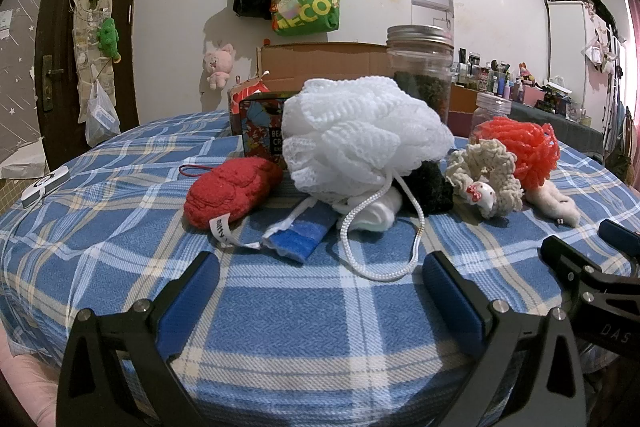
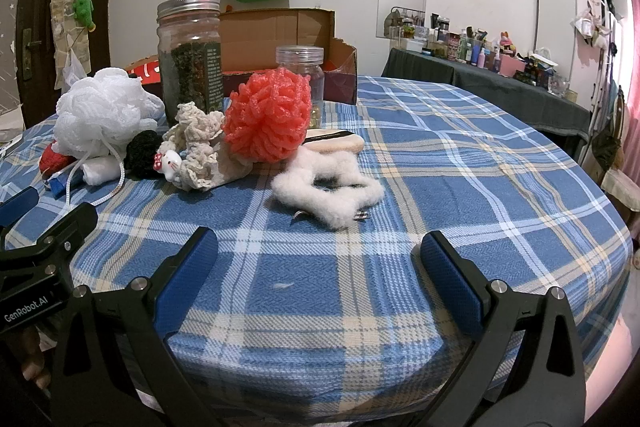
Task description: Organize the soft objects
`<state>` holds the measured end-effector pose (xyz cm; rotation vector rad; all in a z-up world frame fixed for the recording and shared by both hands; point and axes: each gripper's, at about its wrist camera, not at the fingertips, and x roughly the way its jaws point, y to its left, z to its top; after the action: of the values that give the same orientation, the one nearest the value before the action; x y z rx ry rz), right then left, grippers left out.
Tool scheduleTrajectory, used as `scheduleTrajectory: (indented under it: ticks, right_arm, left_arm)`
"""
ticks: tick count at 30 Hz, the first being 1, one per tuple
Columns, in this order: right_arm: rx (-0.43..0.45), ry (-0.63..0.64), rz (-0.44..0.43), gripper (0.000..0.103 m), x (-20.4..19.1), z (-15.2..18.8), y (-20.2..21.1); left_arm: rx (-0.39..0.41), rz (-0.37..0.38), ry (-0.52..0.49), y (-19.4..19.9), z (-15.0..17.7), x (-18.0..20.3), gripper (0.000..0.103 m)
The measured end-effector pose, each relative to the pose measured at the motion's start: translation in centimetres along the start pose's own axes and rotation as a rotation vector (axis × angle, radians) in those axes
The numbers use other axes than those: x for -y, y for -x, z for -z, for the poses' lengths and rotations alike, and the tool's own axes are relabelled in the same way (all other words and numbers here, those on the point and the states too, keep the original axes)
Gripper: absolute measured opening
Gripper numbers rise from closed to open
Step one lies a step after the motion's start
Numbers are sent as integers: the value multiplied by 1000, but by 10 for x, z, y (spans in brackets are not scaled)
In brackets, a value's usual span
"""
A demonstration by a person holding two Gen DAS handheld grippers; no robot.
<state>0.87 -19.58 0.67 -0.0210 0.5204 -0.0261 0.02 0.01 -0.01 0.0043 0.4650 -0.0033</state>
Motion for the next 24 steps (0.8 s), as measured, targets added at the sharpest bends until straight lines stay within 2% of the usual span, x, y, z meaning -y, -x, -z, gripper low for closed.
scheduleTrajectory:
  ticks: [14,20,24]
  right_arm:
    - [-14,8,-9,103,-2,-5,1]
    - [34,-1,-32,103,6,-21,14]
    - [61,18,-42,103,6,-36,17]
  left_arm:
    - [-8,10,-3,2,-2,-1,103]
    - [22,45,2,4,-17,-14,103]
    - [45,76,-8,10,-26,-9,103]
